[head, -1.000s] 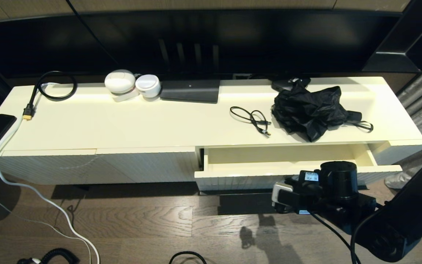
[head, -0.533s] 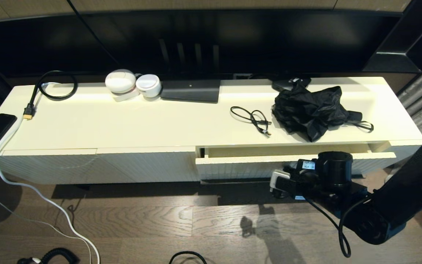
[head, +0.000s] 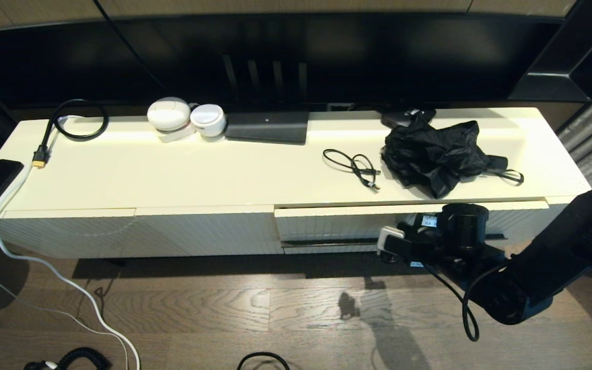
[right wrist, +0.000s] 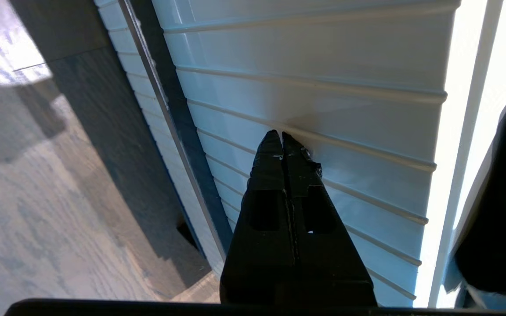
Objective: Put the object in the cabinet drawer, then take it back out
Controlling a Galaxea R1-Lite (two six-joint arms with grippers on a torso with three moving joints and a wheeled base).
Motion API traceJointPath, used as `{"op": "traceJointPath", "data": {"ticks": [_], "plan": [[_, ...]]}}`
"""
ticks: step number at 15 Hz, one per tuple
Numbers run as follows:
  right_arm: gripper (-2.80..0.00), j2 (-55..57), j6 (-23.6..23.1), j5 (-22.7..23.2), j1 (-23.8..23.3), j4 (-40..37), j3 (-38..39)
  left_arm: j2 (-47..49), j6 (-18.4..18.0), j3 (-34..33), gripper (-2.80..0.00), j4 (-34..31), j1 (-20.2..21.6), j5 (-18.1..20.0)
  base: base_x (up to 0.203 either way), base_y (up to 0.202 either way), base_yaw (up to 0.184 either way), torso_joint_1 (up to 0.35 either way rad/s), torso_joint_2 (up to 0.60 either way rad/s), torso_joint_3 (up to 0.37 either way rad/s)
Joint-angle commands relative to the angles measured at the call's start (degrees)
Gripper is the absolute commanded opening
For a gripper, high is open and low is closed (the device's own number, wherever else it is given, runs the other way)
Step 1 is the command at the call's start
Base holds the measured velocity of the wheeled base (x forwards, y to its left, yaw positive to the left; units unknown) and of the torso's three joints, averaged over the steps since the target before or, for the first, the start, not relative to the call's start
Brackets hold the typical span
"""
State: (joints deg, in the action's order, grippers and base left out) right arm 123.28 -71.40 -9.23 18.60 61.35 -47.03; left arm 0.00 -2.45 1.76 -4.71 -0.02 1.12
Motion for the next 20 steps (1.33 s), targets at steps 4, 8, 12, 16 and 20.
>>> {"op": "traceJointPath", "data": {"ticks": [4,8,12,16,20], "plan": [[-2.8,1.09,-1.85,0.01,-0.59,-0.22,-2.86,0.0,-0.01,0.0,-2.8,-0.04,0.01,0.02,0.0,0.0,0.0,0.0,0.0,0.0],[-2.8,0.59,-1.9,0.0,-0.76,-0.35,-2.9,0.0,-0.01,0.0,-2.8,-0.04,0.02,0.02,0.0,0.0,0.0,0.0,0.0,0.0],[-2.8,-3.71,-1.9,-0.1,-0.98,-2.32,1.04,0.0,-0.01,0.0,-2.8,-0.04,-0.03,0.02,0.0,0.0,0.0,0.0,0.0,0.0],[-2.8,-11.96,-1.64,-0.2,-1.92,-6.82,6.11,0.0,-0.01,0.0,-2.8,-0.04,-0.04,0.02,0.0,0.0,0.0,0.0,0.0,0.0],[-2.8,-28.05,0.27,-0.37,-2.8,-17.65,12.84,0.0,-0.01,0.0,-2.8,-0.04,0.02,0.02,0.0,0.0,0.0,0.0,0.0,0.0]]}}
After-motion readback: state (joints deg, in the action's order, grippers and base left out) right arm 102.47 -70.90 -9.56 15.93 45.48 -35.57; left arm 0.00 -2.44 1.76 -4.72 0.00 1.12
